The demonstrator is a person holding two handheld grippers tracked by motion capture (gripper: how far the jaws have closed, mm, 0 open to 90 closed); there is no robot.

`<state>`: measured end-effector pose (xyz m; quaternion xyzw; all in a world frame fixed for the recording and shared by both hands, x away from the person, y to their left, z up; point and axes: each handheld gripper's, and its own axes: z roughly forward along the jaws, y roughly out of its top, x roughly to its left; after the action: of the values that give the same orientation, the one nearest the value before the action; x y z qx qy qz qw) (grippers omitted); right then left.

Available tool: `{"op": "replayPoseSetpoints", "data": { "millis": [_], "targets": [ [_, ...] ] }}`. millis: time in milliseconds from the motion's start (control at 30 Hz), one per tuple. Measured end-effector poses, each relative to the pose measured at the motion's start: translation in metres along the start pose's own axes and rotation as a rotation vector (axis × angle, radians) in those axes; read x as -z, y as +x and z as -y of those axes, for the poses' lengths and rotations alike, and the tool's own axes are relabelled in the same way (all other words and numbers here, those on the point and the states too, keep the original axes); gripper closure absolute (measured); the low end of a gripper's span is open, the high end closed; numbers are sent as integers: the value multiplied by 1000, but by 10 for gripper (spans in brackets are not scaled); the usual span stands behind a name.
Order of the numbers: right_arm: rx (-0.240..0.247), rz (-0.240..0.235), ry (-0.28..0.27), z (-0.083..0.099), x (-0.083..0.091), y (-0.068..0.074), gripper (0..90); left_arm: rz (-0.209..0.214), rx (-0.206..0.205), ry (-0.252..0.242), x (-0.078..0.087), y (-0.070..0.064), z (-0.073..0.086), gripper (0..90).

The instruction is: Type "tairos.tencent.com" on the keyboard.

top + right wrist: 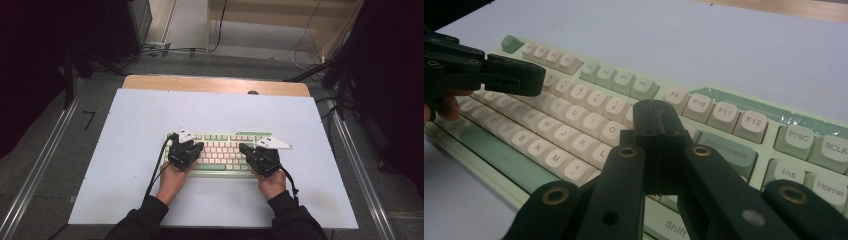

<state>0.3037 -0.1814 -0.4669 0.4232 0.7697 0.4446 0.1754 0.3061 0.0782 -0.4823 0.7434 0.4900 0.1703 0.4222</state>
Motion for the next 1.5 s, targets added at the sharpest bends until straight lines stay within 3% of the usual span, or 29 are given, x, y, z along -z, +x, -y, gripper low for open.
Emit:
{"op": "replayPoseSetpoints", "data": {
  "millis": [400, 1167, 1500],
  "targets": [
    [0, -3, 2, 0, 0, 0, 880, -1, -1, -7, 8, 2, 0, 900],
    [6, -4, 4, 0, -1, 2, 881, 6, 32, -31, 25, 10, 1, 900],
    [7, -4, 3, 0, -2, 3, 880, 2, 41, -30, 35, 19, 6, 900]
  ]
}}
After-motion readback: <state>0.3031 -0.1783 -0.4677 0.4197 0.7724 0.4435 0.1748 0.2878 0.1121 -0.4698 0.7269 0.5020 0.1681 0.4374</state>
